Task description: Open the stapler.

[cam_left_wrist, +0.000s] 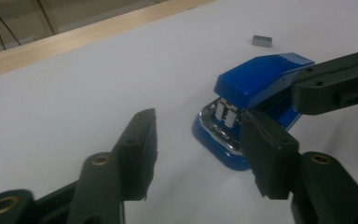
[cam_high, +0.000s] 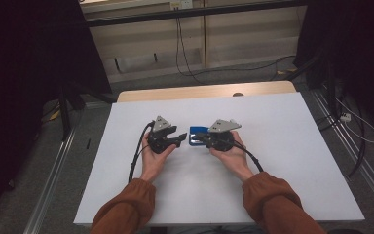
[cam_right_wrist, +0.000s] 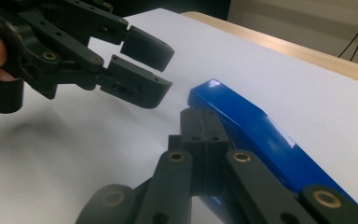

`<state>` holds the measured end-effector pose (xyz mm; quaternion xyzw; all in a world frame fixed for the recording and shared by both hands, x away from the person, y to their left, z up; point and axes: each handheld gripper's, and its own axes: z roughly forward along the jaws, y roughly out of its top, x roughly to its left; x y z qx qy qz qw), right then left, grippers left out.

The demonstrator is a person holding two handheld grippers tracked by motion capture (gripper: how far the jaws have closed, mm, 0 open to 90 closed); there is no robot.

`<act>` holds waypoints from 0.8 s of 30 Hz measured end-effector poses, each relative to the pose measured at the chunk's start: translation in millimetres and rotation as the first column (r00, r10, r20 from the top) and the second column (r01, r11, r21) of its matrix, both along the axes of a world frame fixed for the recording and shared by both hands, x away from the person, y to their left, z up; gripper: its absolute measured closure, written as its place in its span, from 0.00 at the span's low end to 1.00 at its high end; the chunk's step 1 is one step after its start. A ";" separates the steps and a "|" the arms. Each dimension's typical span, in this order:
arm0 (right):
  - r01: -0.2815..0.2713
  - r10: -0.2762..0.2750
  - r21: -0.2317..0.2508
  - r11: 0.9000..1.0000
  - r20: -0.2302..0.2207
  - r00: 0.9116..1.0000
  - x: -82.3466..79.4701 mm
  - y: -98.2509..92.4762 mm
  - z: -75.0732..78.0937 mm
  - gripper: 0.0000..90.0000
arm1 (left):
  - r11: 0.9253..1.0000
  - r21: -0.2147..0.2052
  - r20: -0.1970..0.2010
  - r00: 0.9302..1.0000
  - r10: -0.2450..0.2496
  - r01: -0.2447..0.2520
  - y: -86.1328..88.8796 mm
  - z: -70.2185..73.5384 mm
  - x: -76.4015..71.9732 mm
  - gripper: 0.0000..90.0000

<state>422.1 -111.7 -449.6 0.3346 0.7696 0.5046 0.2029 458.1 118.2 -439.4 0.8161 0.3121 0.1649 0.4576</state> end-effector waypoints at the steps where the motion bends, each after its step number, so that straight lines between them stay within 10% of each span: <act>1: 0.000 0.000 -0.001 1.000 -0.007 1.000 0.4 0.3 -1.3 1.00 | 1.000 0.002 -0.008 1.000 -0.004 0.004 -1.4 -1.5 -0.3 0.62; 9: -0.007 0.004 -0.051 0.999 -0.044 0.999 5.1 3.0 -6.6 1.00 | 0.999 0.028 0.014 1.000 -0.025 0.024 -12.0 -5.5 -0.6 0.99; 24: 0.001 -0.007 -0.086 0.996 -0.076 0.997 11.7 9.5 -9.9 1.00 | 0.999 0.015 -0.020 0.999 -0.040 0.040 -16.2 -7.8 4.7 1.00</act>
